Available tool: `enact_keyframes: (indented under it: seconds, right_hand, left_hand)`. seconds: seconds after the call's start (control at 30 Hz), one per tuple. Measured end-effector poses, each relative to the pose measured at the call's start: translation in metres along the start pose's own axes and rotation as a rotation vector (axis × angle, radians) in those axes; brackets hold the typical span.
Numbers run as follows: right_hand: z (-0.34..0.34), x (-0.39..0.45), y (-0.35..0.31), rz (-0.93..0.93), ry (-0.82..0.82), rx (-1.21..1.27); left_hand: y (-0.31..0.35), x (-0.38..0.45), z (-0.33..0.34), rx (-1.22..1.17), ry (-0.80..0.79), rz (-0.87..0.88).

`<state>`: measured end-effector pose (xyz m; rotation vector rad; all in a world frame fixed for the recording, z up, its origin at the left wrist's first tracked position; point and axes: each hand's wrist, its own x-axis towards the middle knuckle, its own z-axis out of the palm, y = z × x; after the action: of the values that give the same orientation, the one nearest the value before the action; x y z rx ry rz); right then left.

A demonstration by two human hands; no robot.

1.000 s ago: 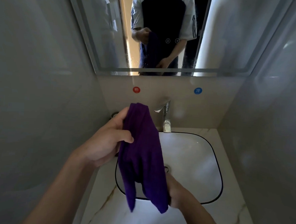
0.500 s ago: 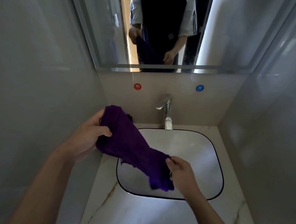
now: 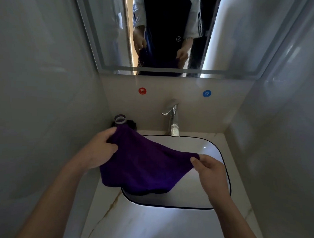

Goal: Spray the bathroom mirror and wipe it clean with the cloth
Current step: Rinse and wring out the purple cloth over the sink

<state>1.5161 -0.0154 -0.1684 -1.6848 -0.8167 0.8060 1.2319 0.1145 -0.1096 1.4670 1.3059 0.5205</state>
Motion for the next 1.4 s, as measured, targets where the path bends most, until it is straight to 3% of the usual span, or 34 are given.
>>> enact_keyframes:
  seconds: [0.1, 0.17, 0.3, 0.43, 0.6, 0.77, 1.03, 1.17, 1.3, 1.4]
  right_hand:
    - [-0.010, 0.004, -0.015, -0.008, 0.049, 0.117]
    - [-0.020, 0.011, -0.027, -0.060, 0.075, 0.069]
    - [-0.041, 0.025, -0.043, -0.148, 0.094, -0.238]
    - [-0.038, 0.026, -0.052, -0.138, 0.094, -0.274]
    - [-0.042, 0.033, -0.052, -0.104, 0.195, -0.129]
    - [-0.054, 0.044, -0.062, -0.053, 0.200, 0.129]
    - [-0.066, 0.047, -0.087, -0.093, 0.111, 0.261]
    - [-0.076, 0.046, -0.102, -0.097, 0.015, 0.375]
    - [-0.080, 0.047, -0.103, 0.096, -0.124, 0.538]
    - [-0.081, 0.050, -0.094, 0.166, -0.141, 0.560]
  left_hand:
    - [-0.015, -0.003, -0.007, 0.083, -0.053, -0.011]
    - [-0.020, -0.003, -0.009, 0.113, -0.040, -0.005]
    - [-0.020, -0.001, -0.005, 0.010, 0.151, 0.001]
    - [-0.014, 0.001, 0.001, -0.172, 0.256, -0.046]
    - [0.000, 0.003, -0.004, -0.338, 0.367, -0.057]
    - [0.042, 0.023, -0.026, -0.250, 0.462, 0.058]
    - [0.105, 0.034, -0.051, -0.079, 0.334, 0.278]
    - [0.118, 0.031, -0.056, 0.014, 0.198, 0.286]
    - [0.113, 0.027, -0.052, -0.021, 0.060, 0.212]
    - [0.106, 0.027, -0.040, -0.008, 0.081, 0.203]
